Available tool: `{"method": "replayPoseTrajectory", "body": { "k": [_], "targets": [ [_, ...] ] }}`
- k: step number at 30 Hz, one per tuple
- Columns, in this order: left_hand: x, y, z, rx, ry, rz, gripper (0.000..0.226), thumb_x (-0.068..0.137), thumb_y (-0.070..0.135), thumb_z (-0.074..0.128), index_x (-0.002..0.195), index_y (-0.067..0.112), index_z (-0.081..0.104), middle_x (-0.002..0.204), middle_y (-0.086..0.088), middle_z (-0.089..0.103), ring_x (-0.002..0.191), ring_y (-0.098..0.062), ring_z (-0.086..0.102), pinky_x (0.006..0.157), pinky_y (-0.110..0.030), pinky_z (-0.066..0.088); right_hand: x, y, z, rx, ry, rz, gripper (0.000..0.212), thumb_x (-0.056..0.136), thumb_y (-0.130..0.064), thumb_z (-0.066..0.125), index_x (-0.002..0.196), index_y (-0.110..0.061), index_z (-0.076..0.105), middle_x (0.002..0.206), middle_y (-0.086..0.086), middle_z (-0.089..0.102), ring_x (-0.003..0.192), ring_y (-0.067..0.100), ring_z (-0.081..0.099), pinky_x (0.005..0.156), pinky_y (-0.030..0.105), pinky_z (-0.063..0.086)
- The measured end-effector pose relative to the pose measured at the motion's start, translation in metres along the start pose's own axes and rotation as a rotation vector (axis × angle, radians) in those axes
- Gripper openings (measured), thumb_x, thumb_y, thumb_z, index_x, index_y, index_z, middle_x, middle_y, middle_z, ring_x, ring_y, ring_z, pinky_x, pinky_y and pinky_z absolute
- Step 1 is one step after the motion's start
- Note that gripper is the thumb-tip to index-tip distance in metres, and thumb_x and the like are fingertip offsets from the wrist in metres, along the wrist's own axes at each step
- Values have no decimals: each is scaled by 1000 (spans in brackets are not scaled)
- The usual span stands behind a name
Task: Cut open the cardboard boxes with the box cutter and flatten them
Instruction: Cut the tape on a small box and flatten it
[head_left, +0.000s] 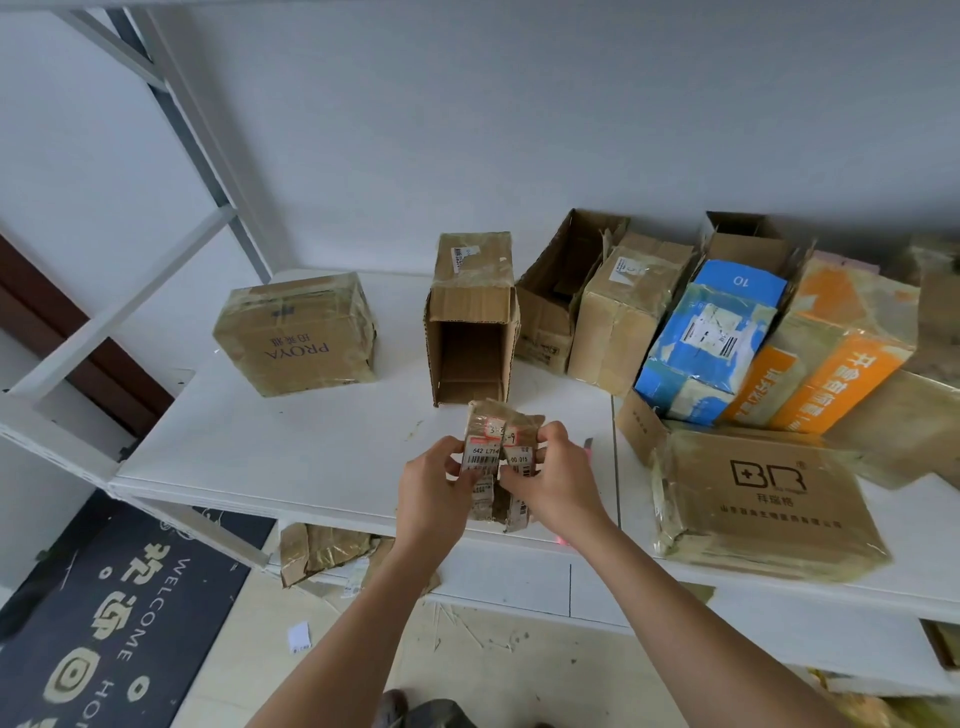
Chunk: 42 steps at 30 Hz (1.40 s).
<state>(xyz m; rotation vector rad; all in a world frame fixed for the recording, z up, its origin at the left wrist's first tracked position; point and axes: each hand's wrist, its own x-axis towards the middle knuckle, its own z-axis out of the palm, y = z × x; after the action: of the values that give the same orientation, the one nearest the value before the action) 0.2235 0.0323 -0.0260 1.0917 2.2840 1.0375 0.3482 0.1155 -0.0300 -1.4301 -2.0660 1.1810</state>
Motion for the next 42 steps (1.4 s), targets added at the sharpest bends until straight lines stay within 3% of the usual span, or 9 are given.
{"method": "replayPoseTrajectory", "body": {
  "k": [7, 16, 20, 23, 27, 30, 35, 39, 42],
  "targets": [
    [-1, 0, 1, -8, -10, -5, 19, 89, 7, 69, 101, 22, 68, 78, 15, 60, 68, -9, 63, 53, -23, 48, -1, 8, -11, 126, -124, 15, 43, 81, -19, 76, 110, -24, 45, 106, -6, 70, 85, 2, 66, 77, 25, 58],
    [-4, -3, 2, -14, -13, -6, 20, 88, 6, 69, 99, 23, 67, 77, 16, 60, 66, -6, 62, 48, -15, 40, -3, 17, -14, 114, -147, 3, 39, 81, -24, 75, 109, -25, 47, 95, -16, 69, 88, 3, 67, 95, 40, 54],
    [6, -8, -7, 73, -12, -56, 18, 90, 10, 68, 99, 26, 68, 76, 14, 59, 65, -3, 57, 47, -14, 36, -4, 14, -10, 137, -185, -26, 35, 86, -34, 75, 110, -24, 51, 97, -15, 65, 92, -2, 66, 76, 14, 52],
    [19, -13, -21, 258, -74, -69, 28, 93, 9, 61, 115, 25, 68, 85, 9, 66, 66, -3, 56, 48, -16, 37, -2, 22, -17, -115, -89, -91, 21, 98, -21, 58, 119, -19, 62, 112, -5, 68, 106, 14, 66, 94, 30, 51],
    [28, -20, -25, 407, -73, -108, 48, 97, 12, 54, 141, 32, 49, 120, 0, 59, 99, -20, 62, 74, -35, 55, 5, 47, -27, -666, -249, -45, 59, 86, -6, 66, 142, -17, 50, 146, 6, 42, 132, 22, 42, 103, 34, 46],
    [19, -21, -10, 390, -123, -72, 32, 103, 31, 41, 124, 22, 64, 117, -2, 57, 94, -20, 58, 81, -40, 55, 4, 62, -17, -772, -311, -56, 48, 93, -11, 58, 141, -16, 50, 150, 7, 32, 135, 23, 37, 110, 33, 40],
    [11, -20, 6, 646, -314, -19, 87, 77, 80, 51, 141, 22, 44, 144, -1, 41, 130, -26, 41, 113, -43, 31, 7, 65, -14, -852, -219, -220, 29, 93, -8, 56, 122, -7, 59, 127, 6, 44, 115, 22, 52, 83, 30, 49],
    [13, -27, 5, 711, -334, 166, 64, 91, 17, 60, 148, 29, 34, 161, 0, 20, 150, -32, 8, 122, -51, -1, 5, 65, -16, -611, 12, -303, 11, 90, 1, 56, 98, -7, 56, 106, 7, 43, 86, 23, 54, 64, 28, 40],
    [19, -33, -5, 729, -363, 318, 65, 88, 5, 61, 141, 40, 47, 163, 3, 9, 150, -31, -2, 121, -52, -4, 4, 57, -19, -322, 288, -455, 21, 77, 16, 60, 78, -2, 51, 82, 7, 43, 62, 19, 43, 52, 29, 38]
  ]
}}
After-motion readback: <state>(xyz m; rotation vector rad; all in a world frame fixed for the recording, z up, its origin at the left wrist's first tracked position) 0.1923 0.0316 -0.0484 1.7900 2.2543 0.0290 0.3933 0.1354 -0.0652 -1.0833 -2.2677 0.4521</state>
